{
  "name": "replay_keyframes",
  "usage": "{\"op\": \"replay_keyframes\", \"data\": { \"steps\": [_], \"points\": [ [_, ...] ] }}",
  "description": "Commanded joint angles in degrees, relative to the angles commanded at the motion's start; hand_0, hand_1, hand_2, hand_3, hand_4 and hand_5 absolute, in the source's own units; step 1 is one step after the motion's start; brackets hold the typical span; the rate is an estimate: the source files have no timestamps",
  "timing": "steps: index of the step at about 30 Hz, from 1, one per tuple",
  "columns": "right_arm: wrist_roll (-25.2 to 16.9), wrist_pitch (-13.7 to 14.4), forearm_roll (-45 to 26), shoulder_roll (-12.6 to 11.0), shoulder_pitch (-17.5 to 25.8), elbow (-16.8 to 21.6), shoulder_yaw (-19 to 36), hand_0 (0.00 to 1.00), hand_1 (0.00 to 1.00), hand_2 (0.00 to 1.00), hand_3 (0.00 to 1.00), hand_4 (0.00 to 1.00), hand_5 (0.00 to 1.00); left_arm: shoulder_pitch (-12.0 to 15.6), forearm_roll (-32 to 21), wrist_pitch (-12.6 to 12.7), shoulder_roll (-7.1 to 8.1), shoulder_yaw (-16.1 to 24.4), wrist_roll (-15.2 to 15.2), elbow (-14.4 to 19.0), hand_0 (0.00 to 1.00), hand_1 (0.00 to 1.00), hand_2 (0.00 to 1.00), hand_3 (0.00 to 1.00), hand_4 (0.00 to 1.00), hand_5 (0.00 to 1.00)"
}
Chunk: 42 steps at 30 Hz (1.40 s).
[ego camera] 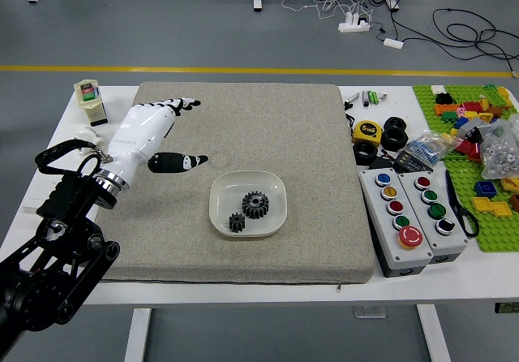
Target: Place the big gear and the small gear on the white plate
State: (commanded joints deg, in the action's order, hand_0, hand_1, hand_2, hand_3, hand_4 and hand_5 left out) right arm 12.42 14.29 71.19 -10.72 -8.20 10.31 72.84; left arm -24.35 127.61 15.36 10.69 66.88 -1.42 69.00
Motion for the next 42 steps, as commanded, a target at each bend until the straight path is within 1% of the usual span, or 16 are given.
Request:
{"op": "replay_keyframes", "data": {
  "steps": [2,5,6,9,10,11,12,15,17,18,21,23,24,30,34,42],
  "points": [
    [-0.01,-0.02,0.07,-0.02,-0.02,0.0,0.0,0.658,0.671,0.753,0.563,0.756,0.606,0.19,-5.19,-0.66,0.03,0.85,-0.25,-0.57,0.529,0.632,0.733,0.661,0.836,0.318],
    [-0.01,-0.03,0.19,0.0,-0.01,0.0,0.16,0.658,0.671,0.753,0.563,0.756,0.606,1.09,-12.63,-4.69,0.16,2.72,-0.87,-1.15,0.529,0.632,0.733,0.661,0.836,0.318],
    [-0.02,-0.01,0.18,0.0,-0.01,0.0,0.18,0.658,0.671,0.753,0.563,0.757,0.608,1.32,-14.87,-5.54,0.18,2.96,-0.72,-1.23,0.573,0.65,0.746,0.647,0.814,0.385],
    [-0.02,-0.01,0.22,0.02,-0.04,0.0,0.22,0.658,0.671,0.753,0.563,0.757,0.608,2.27,-21.94,-10.38,0.33,3.02,-0.57,-1.63,0.573,0.65,0.746,0.647,0.814,0.385],
    [-0.01,0.0,0.27,0.03,-0.04,0.0,0.28,0.658,0.671,0.753,0.563,0.757,0.608,2.59,-24.18,-11.07,0.32,2.93,-0.66,-1.61,0.573,0.65,0.746,0.647,0.814,0.385],
    [0.0,0.01,0.33,0.06,-0.03,0.0,0.35,0.658,0.671,0.753,0.563,0.757,0.608,3.13,-26.79,-11.44,0.25,2.91,-0.97,-1.46,0.573,0.65,0.746,0.647,0.814,0.385],
    [0.0,0.02,0.35,0.07,-0.03,0.0,0.37,0.658,0.671,0.753,0.563,0.756,0.607,3.3,-29.39,-11.54,0.23,2.91,-1.08,-1.41,0.71,0.73,0.81,0.766,0.855,0.629],
    [0.01,0.01,0.44,0.08,-0.03,0.0,0.42,0.658,0.671,0.753,0.563,0.756,0.607,4.34,-36.47,-11.62,-0.01,3.66,-2.43,-0.76,0.71,0.73,0.81,0.766,0.855,0.629],
    [0.01,0.01,0.48,0.08,-0.04,0.0,0.46,0.658,0.671,0.753,0.563,0.756,0.607,4.63,-41.31,-12.55,0.03,4.2,-2.75,-0.62,0.71,0.73,0.81,0.766,0.855,0.629],
    [0.01,0.0,0.52,0.08,-0.06,0.0,0.48,0.658,0.671,0.753,0.564,0.757,0.607,4.72,-43.92,-13.14,0.11,4.45,-2.77,-0.63,0.75,0.743,0.835,0.782,0.864,0.684],
    [0.0,-0.01,0.6,0.06,-0.08,0.0,0.55,0.658,0.671,0.753,0.564,0.757,0.607,4.9,-50.62,-13.83,0.26,4.94,-2.88,-0.68,0.75,0.743,0.835,0.782,0.864,0.684],
    [-0.02,0.0,0.59,0.05,-0.1,0.0,0.56,0.658,0.671,0.753,0.564,0.757,0.607,5.11,-55.84,-13.82,0.21,5.35,-2.97,-0.67,0.75,0.743,0.835,0.782,0.864,0.684],
    [-0.03,0.01,0.58,0.05,-0.1,0.0,0.59,0.658,0.672,0.753,0.564,0.757,0.607,5.22,-58.07,-13.59,0.15,5.56,-3.1,-0.67,0.768,0.748,0.843,0.786,0.869,0.721],
    [-0.07,0.01,0.65,0.03,-0.18,0.0,0.71,0.658,0.671,0.753,0.564,0.757,0.608,5.5,-72.67,-12.16,-0.13,6.17,-4.01,-0.92,0.774,0.761,0.855,0.793,0.874,0.73],
    [-0.06,0.01,0.7,0.04,-0.2,0.0,0.75,0.658,0.671,0.753,0.564,0.757,0.608,5.59,-75.6,-11.2,-0.26,6.64,-4.82,-1.53,0.774,0.761,0.855,0.793,0.874,0.73],
    [-0.02,0.0,0.78,0.08,-0.03,0.0,0.83,0.658,0.672,0.752,0.564,0.756,0.606,6.73,-74.4,-10.11,-0.33,9.3,-5.49,-2.31,0.788,0.792,0.867,0.799,0.874,0.75]
  ]
}}
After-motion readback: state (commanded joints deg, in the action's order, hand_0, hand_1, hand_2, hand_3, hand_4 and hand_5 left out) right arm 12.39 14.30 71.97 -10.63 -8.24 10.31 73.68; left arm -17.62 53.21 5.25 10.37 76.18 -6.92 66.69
